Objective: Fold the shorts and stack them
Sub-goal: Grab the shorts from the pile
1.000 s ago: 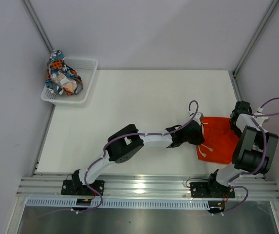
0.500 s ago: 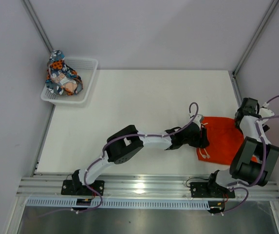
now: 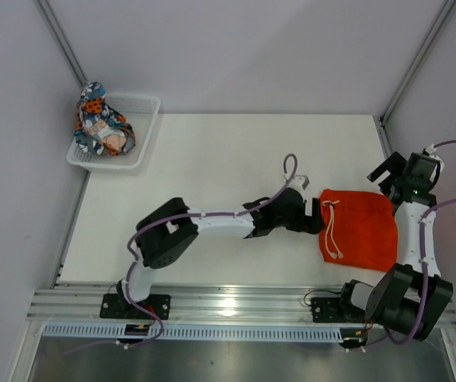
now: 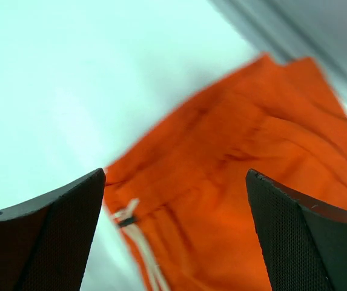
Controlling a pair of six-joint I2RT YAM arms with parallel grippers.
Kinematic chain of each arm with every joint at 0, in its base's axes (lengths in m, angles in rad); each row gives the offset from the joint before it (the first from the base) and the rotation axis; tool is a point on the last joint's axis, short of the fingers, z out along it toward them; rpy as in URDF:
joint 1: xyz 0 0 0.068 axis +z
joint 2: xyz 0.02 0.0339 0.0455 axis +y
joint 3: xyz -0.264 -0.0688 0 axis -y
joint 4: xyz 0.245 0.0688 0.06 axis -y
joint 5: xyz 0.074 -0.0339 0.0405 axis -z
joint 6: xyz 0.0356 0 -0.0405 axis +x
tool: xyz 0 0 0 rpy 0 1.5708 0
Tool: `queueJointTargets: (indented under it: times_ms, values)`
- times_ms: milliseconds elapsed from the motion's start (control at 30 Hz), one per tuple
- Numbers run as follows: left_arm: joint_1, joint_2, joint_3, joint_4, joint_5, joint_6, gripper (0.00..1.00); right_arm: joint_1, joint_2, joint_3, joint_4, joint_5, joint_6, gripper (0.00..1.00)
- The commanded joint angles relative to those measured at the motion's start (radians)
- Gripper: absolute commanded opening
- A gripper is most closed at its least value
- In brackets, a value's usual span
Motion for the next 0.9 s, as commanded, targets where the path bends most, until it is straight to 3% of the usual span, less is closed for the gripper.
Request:
queueJointTargets:
  times_ms: [0, 167, 267, 467, 567, 600, 667, 867]
  values:
    - [0.071, -0.204, -0.099, -0.016, -0.074, 0.024, 0.99, 0.016, -0.045, 0.03, 0.085, -0.262, 0.017, 0.99]
    - [0.204, -0.445, -0.313, -0.091, -0.113, 0.025, 0.99, 0.109, -0.063, 0.026, 0.128, -0.201, 0.119, 0.99]
    - [0.327, -0.588, -0.366, -0.211, -0.165, 0.066, 0.99, 0.218, -0.027, 0.047, 0.128, -0.169, 0.108, 1.0]
    - [0.684, -0.837, -0.374, -0.361, -0.169, 0.157, 0.98, 0.428, 0.046, 0.019, 0.243, -0.149, 0.149, 0.99]
    - [0.822, -0.848, -0.282, -0.501, -0.182, 0.195, 0.96, 0.615, 0.059, -0.019, 0.314, -0.071, 0.166, 0.99]
    - [0.911, -0.833, -0.192, -0.529, -0.201, 0.198, 0.96, 0.677, 0.061, -0.028, 0.329, -0.012, 0.148, 0.99]
    - [1.021, -0.813, -0.158, -0.573, -0.206, 0.192, 0.97, 0.833, 0.082, -0.039, 0.358, 0.16, 0.099, 0.99]
    - [1.221, -0.652, 0.013, -0.605, -0.25, 0.163, 0.99, 0.887, 0.145, -0.091, 0.495, 0.064, 0.117, 0.99]
